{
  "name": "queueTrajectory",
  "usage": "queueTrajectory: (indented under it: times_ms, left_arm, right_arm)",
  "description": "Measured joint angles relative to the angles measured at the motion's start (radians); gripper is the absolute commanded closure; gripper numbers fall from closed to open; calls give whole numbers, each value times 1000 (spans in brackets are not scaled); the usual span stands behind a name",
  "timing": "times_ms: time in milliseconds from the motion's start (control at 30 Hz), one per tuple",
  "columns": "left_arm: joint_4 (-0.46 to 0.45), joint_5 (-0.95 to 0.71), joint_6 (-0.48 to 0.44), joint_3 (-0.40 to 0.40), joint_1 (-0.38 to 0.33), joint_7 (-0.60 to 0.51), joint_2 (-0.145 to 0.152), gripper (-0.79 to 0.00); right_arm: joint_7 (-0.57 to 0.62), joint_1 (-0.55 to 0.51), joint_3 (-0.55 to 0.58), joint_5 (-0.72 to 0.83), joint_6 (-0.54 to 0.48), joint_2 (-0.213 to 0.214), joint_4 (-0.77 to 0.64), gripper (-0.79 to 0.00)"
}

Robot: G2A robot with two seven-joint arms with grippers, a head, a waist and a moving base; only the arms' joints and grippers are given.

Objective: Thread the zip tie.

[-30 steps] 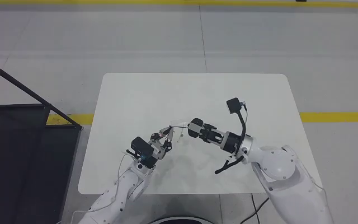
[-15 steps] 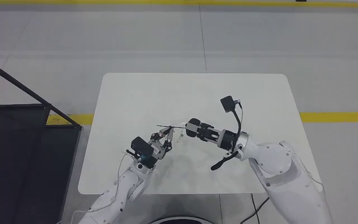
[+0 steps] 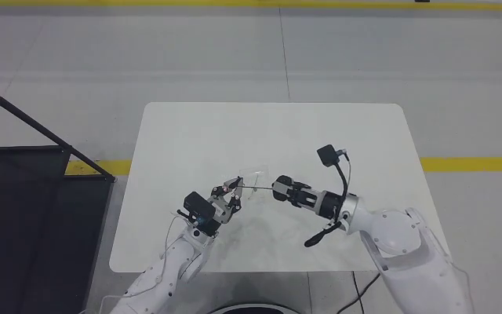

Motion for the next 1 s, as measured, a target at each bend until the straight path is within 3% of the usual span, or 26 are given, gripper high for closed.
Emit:
queueTrajectory:
  times_ms: [1000]
  left_arm:
    - [0,0,0,0,0,0,0,0]
  right_arm:
    - [0,66,-11,33,85,-4,64,0]
